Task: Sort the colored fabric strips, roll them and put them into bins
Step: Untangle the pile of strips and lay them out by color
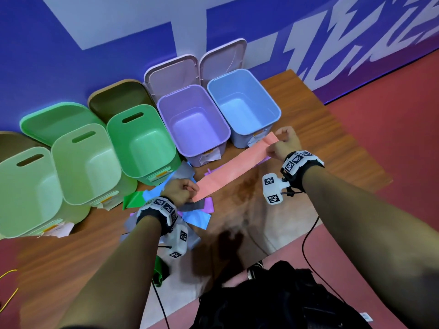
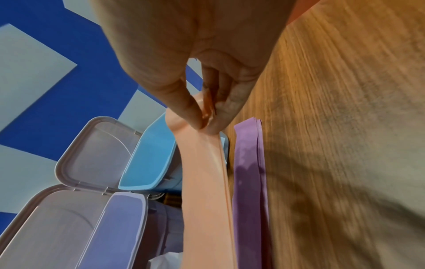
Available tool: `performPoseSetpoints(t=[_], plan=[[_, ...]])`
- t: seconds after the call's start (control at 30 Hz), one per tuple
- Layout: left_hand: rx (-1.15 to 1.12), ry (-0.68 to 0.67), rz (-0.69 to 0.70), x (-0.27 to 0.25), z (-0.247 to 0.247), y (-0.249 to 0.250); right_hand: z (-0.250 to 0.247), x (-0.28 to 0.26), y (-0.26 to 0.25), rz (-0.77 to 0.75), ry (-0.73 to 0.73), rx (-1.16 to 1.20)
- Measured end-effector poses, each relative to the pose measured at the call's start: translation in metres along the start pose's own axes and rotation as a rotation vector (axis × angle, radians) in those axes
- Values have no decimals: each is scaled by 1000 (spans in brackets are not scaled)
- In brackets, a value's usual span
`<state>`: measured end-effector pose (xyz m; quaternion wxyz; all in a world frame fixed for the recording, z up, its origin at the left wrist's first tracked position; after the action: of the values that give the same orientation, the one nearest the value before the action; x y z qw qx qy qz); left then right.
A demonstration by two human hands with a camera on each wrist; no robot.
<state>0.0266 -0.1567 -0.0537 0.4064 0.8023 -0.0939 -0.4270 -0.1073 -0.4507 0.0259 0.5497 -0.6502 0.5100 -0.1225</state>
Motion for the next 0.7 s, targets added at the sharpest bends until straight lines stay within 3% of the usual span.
performPoseSetpoints(t=[0.4, 0.57, 0.7], plan=[[-30, -64, -53, 15, 26, 15, -17, 25, 21, 18, 29, -1], [-34, -76, -78, 26, 46, 15, -27, 58, 54, 34, 43, -40], [-9, -96, -111, 34, 62, 12, -31, 69, 63, 121, 34, -67]])
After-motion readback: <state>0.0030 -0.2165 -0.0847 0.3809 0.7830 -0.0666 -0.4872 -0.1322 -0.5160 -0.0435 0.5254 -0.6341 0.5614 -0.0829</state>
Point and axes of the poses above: each hand's wrist, its own x-axis towards the middle knuckle, its own z-axis out of the palm, y = z × x, the point moved 2 cm from there along x, towards the middle knuckle, and after that the axes turned 2 degrees about -x, right-handed, at the moved point
